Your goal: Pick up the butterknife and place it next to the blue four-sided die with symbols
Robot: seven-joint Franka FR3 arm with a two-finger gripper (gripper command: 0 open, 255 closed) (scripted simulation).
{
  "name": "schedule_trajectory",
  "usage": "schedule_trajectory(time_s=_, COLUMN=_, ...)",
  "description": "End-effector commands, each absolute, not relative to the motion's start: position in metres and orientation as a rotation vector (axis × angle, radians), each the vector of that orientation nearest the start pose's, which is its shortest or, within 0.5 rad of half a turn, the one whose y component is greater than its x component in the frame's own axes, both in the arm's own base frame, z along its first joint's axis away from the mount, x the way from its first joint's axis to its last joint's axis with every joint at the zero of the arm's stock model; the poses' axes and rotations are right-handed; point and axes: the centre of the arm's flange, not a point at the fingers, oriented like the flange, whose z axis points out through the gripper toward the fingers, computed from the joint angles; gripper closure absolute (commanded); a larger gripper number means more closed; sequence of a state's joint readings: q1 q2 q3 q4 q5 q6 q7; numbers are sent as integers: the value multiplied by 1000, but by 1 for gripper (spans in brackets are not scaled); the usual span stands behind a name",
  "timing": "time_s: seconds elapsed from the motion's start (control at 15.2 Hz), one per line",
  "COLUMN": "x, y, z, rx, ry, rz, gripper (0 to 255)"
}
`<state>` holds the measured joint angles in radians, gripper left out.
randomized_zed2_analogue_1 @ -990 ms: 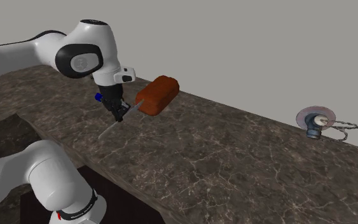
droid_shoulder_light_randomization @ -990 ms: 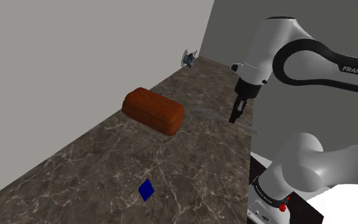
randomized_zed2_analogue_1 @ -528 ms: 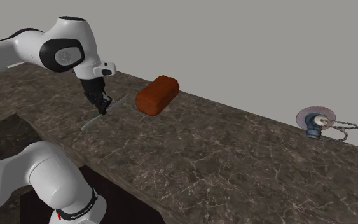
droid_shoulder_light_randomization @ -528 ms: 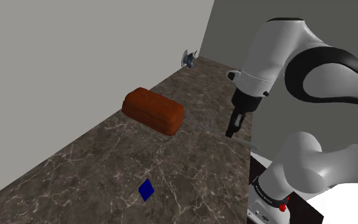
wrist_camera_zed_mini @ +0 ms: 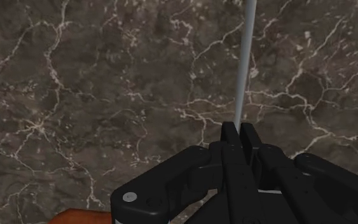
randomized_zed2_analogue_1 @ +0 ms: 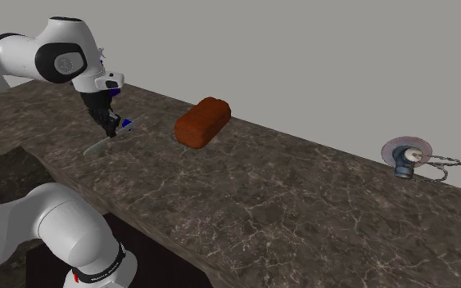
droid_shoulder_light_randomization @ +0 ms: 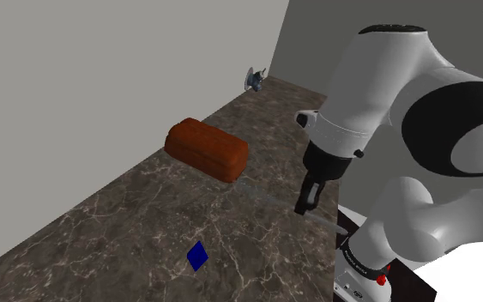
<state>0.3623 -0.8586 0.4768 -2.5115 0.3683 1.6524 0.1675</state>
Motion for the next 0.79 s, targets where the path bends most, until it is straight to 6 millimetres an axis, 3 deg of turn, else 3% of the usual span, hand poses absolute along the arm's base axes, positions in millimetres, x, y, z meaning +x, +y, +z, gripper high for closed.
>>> schedule_trajectory(time_s=0.0, x=159, y=301, z=511, rx=-3063, ry=-733, rz=81, gripper=255)
schedule_trajectory(time_s=0.53, x=115, y=397, z=511, rx=-3063, ry=-733, rz=81, gripper=255)
schedule_trajectory(time_s=0.73, x=111, y=406, z=501, rx=-3063, ry=-733, rz=81, gripper=255)
